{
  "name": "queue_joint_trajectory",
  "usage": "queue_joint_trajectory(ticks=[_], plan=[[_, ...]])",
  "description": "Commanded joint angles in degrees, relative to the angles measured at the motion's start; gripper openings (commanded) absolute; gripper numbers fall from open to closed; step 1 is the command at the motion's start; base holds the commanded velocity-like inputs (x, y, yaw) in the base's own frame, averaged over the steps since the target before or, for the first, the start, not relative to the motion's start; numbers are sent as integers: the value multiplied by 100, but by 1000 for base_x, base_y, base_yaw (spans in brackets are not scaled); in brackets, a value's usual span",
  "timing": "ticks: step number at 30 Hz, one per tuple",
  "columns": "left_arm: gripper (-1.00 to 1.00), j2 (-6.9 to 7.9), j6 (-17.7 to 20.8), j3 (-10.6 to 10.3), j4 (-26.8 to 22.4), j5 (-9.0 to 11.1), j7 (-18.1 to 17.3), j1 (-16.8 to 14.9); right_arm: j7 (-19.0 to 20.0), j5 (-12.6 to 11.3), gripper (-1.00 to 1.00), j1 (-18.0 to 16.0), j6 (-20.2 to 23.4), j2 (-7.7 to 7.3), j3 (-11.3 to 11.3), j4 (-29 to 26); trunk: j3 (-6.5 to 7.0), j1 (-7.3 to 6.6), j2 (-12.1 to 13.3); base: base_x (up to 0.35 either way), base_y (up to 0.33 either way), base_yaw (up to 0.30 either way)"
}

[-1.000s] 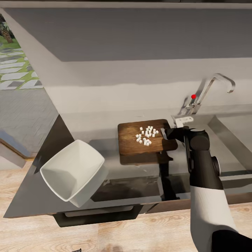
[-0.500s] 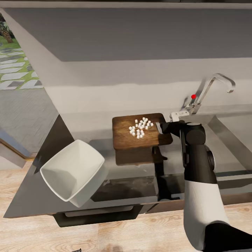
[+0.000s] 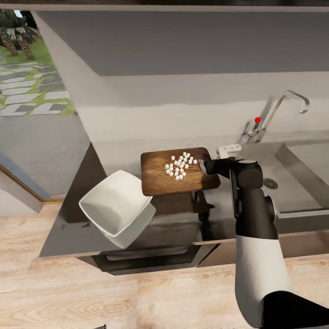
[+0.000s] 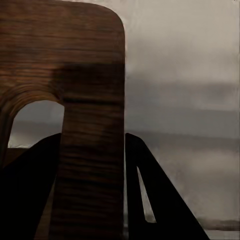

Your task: In the kitchen, take the Vidalia onion out of the sink, dice it on the chopping board with the paring knife, put the diced onion into the bowl on the countertop, then place both the paring knife and the chopping board into the sink.

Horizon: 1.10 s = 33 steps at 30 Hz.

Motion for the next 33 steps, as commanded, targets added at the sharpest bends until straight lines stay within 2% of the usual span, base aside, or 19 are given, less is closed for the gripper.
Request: queue_joint_trajectory(ticks=[1, 10, 17, 24, 29, 33], plan=[[100, 2, -26, 33, 21, -61, 41, -8, 58, 46, -100, -9, 16, 7, 40, -4, -5, -2, -5, -228, 213, 0], [100, 2, -26, 35, 21, -61, 41, -8, 41, 53, -100, -27, 19, 49, 107, 4, -5, -2, -5, -38, 43, 0], [100, 2, -26, 31, 21, -61, 41, -8, 32, 225, -100, -279, 42, 49, 148, 29, -5, -2, -5, 0, 0, 0], [100, 2, -26, 30, 21, -61, 41, -8, 32, 252, -100, -487, 44, 49, 159, 148, -5, -2, -5, 0, 0, 0], [100, 2, -26, 34, 21, -61, 41, -8, 32, 595, -100, -581, 42, 49, 227, 316, -5, -2, -5, 0, 0, 0], [100, 2, -26, 33, 21, -61, 41, -8, 32, 640, -100, -588, 42, 49, 450, 329, -5, -2, -5, 0, 0, 0]])
